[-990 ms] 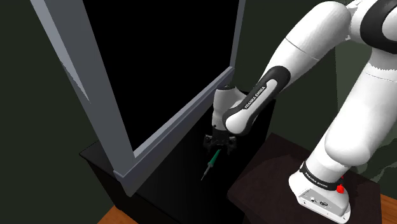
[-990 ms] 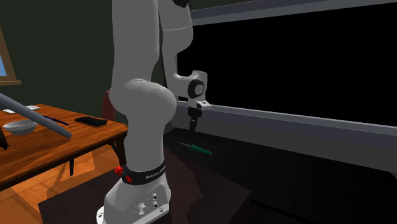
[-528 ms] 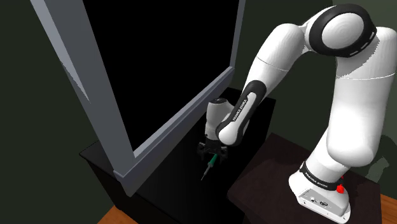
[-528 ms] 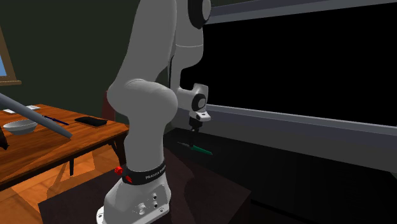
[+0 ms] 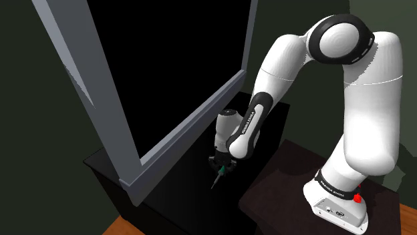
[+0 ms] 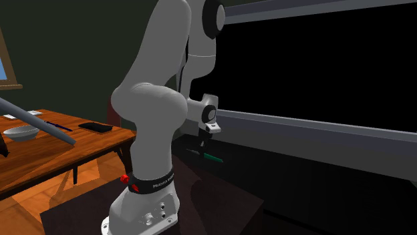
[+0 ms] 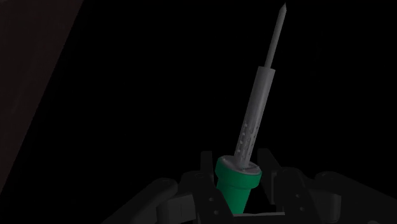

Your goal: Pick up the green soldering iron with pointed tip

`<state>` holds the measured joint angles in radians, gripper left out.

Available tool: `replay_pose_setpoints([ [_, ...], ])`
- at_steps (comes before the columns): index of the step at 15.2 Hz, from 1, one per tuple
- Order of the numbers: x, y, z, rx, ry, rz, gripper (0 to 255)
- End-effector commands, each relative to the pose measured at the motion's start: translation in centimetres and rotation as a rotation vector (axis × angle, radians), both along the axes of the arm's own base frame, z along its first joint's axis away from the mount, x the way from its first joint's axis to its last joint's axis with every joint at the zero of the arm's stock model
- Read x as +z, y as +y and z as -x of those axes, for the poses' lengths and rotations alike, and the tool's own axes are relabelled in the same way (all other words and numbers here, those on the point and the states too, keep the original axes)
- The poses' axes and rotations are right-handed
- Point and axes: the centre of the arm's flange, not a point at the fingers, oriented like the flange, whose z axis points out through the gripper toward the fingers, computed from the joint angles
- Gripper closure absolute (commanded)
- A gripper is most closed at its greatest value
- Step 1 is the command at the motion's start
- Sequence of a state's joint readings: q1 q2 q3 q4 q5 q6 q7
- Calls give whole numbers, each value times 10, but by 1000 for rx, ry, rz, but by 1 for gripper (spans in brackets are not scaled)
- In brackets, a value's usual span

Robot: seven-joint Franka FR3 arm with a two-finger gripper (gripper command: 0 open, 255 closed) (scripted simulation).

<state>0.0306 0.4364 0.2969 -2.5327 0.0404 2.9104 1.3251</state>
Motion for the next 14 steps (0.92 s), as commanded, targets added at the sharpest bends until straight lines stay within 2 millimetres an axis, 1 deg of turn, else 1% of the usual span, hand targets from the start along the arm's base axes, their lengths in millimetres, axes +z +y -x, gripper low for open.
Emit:
replay_pose_setpoints([
  [1,-1,0,0,0,0,0,255],
  [8,0,-1,0,0,0,0,255],
  [14,31,-1,0,0,0,0,255],
])
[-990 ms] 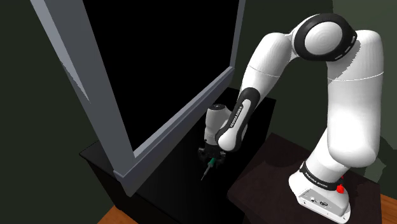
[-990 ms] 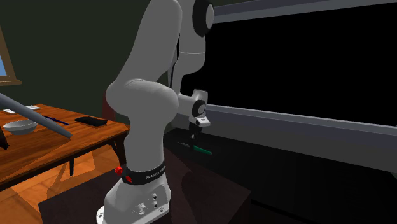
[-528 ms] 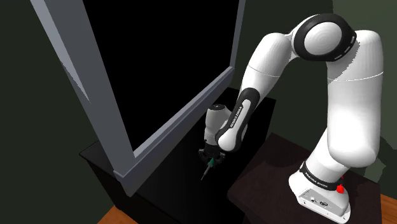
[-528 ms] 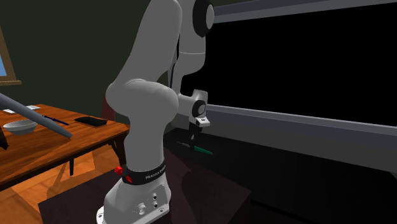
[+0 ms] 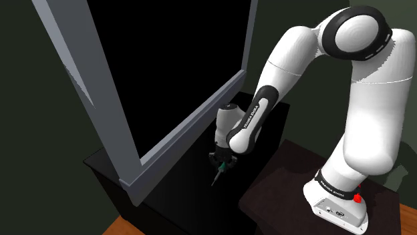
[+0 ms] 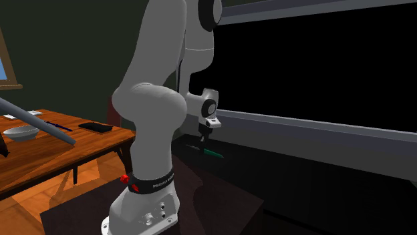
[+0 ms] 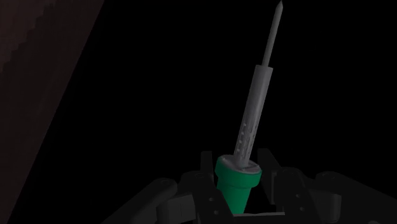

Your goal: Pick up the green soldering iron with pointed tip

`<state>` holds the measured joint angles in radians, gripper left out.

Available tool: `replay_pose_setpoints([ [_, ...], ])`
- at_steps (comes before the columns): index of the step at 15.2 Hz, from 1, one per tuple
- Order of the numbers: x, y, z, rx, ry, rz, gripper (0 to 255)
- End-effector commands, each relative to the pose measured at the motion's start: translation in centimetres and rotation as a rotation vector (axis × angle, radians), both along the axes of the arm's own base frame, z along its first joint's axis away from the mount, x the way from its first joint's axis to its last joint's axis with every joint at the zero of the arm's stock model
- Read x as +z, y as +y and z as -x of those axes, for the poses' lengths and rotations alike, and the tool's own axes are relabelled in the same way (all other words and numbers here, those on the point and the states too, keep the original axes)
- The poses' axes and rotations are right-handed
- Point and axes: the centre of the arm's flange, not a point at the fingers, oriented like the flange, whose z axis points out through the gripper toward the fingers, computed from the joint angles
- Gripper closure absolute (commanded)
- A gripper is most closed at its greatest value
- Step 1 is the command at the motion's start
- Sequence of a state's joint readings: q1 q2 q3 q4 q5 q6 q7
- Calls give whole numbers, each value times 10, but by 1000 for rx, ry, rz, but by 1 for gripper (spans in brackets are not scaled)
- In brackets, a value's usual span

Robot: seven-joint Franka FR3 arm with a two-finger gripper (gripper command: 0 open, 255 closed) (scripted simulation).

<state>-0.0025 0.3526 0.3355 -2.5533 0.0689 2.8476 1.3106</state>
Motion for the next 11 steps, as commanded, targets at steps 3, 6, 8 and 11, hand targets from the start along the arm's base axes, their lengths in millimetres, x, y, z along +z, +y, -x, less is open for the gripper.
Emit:
replay_pose_setpoints([
  [3,21,0,1,0,0,0,255],
  [6,36,0,1,0,0,0,255],
  [8,47,0,1,0,0,0,255],
  [11,53,0,1,0,0,0,255],
])
